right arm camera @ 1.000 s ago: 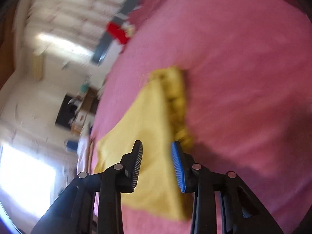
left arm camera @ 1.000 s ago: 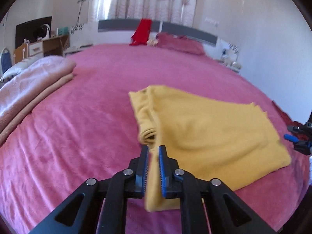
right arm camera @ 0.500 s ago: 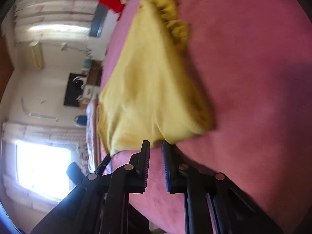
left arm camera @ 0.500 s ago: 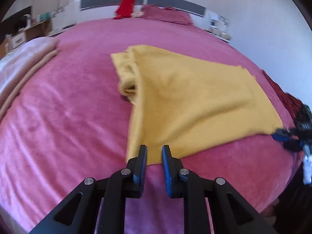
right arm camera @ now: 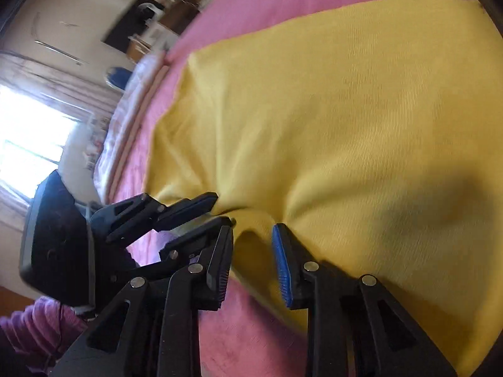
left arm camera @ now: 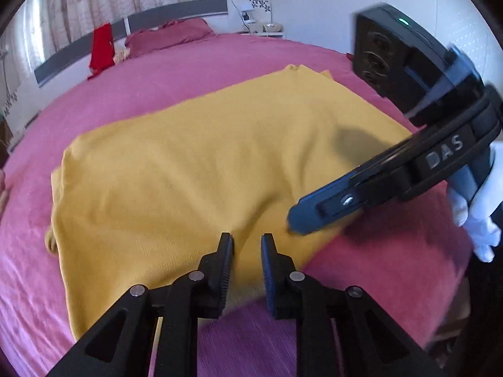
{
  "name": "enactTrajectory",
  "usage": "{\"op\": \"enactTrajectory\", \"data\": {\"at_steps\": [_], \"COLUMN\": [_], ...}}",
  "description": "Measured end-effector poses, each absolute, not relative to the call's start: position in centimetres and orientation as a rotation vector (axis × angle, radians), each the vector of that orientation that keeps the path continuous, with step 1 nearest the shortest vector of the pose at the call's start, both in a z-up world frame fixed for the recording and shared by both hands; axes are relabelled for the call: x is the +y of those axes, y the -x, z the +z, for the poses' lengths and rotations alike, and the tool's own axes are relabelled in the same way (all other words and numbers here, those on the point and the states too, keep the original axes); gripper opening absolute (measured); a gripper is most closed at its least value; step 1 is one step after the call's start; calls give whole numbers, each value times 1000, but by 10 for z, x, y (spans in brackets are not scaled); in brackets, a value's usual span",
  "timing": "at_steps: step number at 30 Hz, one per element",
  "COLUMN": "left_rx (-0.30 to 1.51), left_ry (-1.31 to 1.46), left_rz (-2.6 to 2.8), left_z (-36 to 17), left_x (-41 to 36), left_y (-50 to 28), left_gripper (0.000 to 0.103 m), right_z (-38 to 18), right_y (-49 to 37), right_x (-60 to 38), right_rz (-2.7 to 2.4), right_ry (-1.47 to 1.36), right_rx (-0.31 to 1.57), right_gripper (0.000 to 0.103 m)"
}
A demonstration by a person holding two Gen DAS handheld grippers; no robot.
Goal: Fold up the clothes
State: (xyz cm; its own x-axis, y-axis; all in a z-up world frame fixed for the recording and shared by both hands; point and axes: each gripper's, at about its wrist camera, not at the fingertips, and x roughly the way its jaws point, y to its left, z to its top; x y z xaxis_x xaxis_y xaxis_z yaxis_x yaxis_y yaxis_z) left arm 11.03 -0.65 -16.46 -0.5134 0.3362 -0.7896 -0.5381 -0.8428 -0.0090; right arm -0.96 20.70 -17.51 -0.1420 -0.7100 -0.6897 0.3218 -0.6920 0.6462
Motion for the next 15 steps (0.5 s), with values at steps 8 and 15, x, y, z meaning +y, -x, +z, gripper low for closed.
{"op": "enactTrajectory", "data": {"at_steps": [8,15], "left_rx": [232,78], "left_ry": [1135,1280], "left_rz": [2240,2378], "left_z": [-133,-152], "left_x": [-35,-52], "left_y": [-124,-72], "left_gripper": [17,18], "right_z": [-180,-168], "right_y": [-32,23], "right_x": [253,254], "right_rz": [-1808,-1868], "right_ry": [-1383,-1331], "right_rx": [-697,-809], "right_gripper": [31,65]}}
